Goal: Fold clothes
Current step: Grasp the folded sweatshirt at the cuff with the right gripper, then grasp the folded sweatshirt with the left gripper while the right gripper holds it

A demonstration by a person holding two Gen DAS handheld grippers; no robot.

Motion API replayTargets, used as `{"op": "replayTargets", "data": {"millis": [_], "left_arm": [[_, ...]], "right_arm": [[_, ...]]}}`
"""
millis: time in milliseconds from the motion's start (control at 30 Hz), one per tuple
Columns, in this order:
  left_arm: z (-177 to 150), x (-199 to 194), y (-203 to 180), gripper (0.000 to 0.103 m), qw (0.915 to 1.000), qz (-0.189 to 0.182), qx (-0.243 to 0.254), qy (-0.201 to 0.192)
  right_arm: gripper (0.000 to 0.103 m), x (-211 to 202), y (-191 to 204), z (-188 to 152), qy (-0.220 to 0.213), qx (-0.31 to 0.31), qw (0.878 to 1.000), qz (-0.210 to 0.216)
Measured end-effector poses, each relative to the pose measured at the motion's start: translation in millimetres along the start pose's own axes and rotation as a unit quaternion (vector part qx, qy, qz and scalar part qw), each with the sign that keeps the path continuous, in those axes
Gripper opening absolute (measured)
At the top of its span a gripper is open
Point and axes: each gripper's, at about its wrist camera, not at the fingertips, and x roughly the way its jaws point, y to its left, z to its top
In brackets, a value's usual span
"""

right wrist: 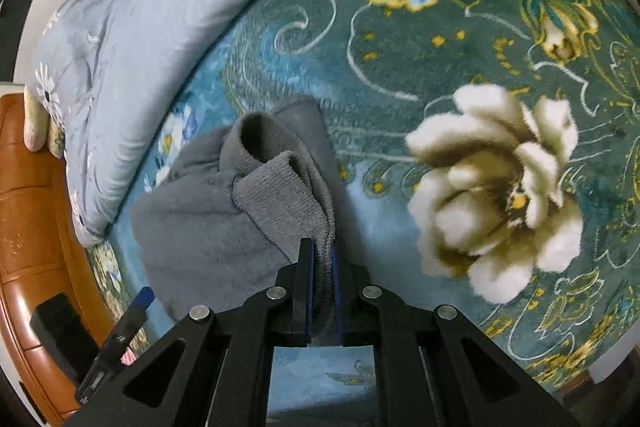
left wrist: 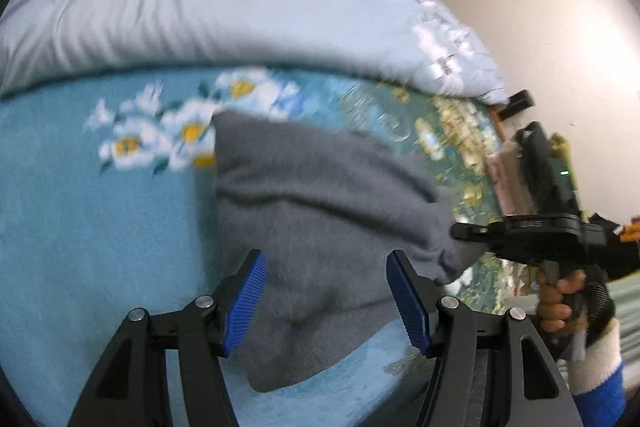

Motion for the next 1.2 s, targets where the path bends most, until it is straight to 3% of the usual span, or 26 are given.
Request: {"op": "replayTargets", "data": {"millis": [100,233,467,533,567,600,733,800,1000,1133,1200], "left_arm": [[5.5,11.9,-6.0,0.066,0.9997,-0.009,0.020,0.009],[3.6,43.6,2.7,0.066,0.9992,0.024,0.007,0.032],[1.7,39.0,7.3,0.066,0.9989,0.033,0.004,0.033],[0.4,27.6,14.1,0.066,0.9993,0.028,-0.003,0.024],[-0.3,22.0,17.5,0.067,0.9995,0.026,-0.006,0.019],[-1.0,16.4,21.0,0.067,0.9996,0.024,-0.010,0.015],[-7.4,19.9,55.9,0.067,0.9970,0.014,-0.071,0.024],[-11.3,24.3,75.0,0.067,0.9932,0.000,-0.112,0.030],[-16.0,50.8,94.6,0.088,0.9812,-0.054,-0.183,0.028],[-19.5,59.8,99.2,0.103,0.9746,-0.085,-0.206,0.019],[-20.1,62.4,101.2,0.103,0.9733,-0.096,-0.208,0.016]], "right_arm": [[0.008,4.5,2.2,2.1,0.004,-0.003,1.000,-0.016],[0.012,11.4,16.5,4.1,0.017,-0.035,0.999,-0.038],[0.026,-18.0,36.7,1.0,-0.053,-0.077,0.994,-0.050],[0.041,-15.1,38.6,3.6,-0.038,-0.105,0.993,-0.041],[0.055,-13.7,39.5,5.0,-0.030,-0.119,0.992,-0.036],[0.062,-11.4,39.1,6.5,-0.020,-0.133,0.991,-0.029],[0.069,6.6,8.9,19.6,0.062,-0.132,0.988,0.041],[0.084,11.7,-4.9,26.2,0.086,-0.133,0.986,0.059],[0.089,38.3,-13.4,37.0,0.134,-0.147,0.970,0.138],[0.089,58.0,-1.5,36.5,0.161,-0.190,0.959,0.137],[0.089,63.6,5.6,36.2,0.164,-0.220,0.952,0.133]]}}
